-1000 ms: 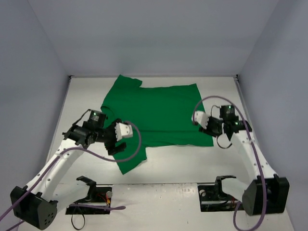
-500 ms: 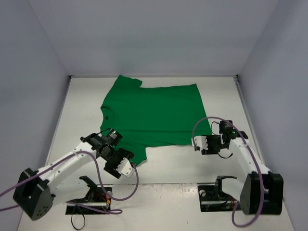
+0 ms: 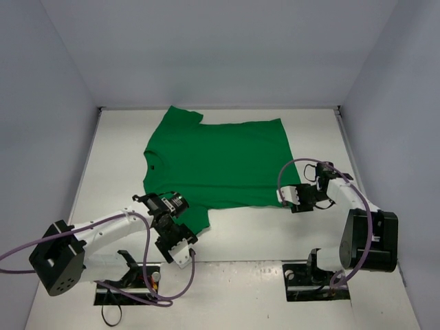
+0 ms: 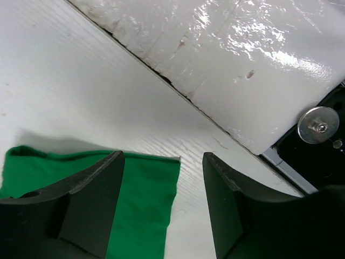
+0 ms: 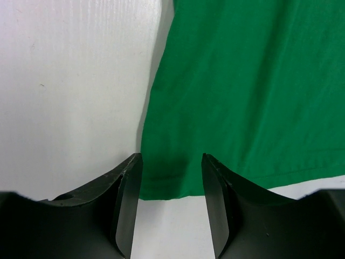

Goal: Fold and stack the t-shirts
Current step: Grap the side of the flattened tshirt closest away from the robot with both arms

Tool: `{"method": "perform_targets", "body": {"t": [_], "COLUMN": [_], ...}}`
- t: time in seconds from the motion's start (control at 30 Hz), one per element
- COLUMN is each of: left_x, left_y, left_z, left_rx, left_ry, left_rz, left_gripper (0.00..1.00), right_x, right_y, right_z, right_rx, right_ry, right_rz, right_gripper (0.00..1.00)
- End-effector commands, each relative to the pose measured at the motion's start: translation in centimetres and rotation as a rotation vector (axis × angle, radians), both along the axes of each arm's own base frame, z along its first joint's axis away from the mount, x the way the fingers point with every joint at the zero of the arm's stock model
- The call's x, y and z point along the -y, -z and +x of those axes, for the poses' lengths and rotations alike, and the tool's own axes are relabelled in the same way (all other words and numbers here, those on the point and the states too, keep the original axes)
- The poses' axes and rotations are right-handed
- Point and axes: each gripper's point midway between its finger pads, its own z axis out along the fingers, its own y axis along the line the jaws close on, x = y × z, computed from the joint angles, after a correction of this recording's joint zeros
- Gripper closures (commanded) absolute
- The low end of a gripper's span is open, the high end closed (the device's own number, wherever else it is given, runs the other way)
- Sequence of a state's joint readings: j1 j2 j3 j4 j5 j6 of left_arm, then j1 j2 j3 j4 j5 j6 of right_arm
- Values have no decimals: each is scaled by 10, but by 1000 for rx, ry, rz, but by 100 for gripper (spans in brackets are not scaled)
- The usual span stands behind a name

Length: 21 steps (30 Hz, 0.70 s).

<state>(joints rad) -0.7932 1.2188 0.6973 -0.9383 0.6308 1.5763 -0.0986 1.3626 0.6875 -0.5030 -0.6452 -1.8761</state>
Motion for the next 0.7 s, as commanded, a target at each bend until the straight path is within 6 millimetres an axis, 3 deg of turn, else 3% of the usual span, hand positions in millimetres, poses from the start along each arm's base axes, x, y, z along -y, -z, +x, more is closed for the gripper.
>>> {"method": "perform_targets", "body": {"t": [0.0, 0.1, 0.43, 0.67], "left_x": [2, -2, -5, -2], "left_y": [-1, -6, 2, 6], "left_z": [4, 14, 17, 23], "left_rx": [-11, 8, -18, -63], "left_ry": [-3, -55, -70, -87], "left_rz": [9, -13, 47, 107], "left_gripper": [45, 45, 49, 50], "right_x": [-5, -3, -1, 1], "right_y": [-8, -2, 10, -7], "right_z": [12, 12, 11, 7], "right_rx": [27, 18, -26, 6], "right_ry": [-48, -68, -87, -54], "right_rz": [31, 18, 3, -8], "right_gripper": [54, 54, 55, 55]}}
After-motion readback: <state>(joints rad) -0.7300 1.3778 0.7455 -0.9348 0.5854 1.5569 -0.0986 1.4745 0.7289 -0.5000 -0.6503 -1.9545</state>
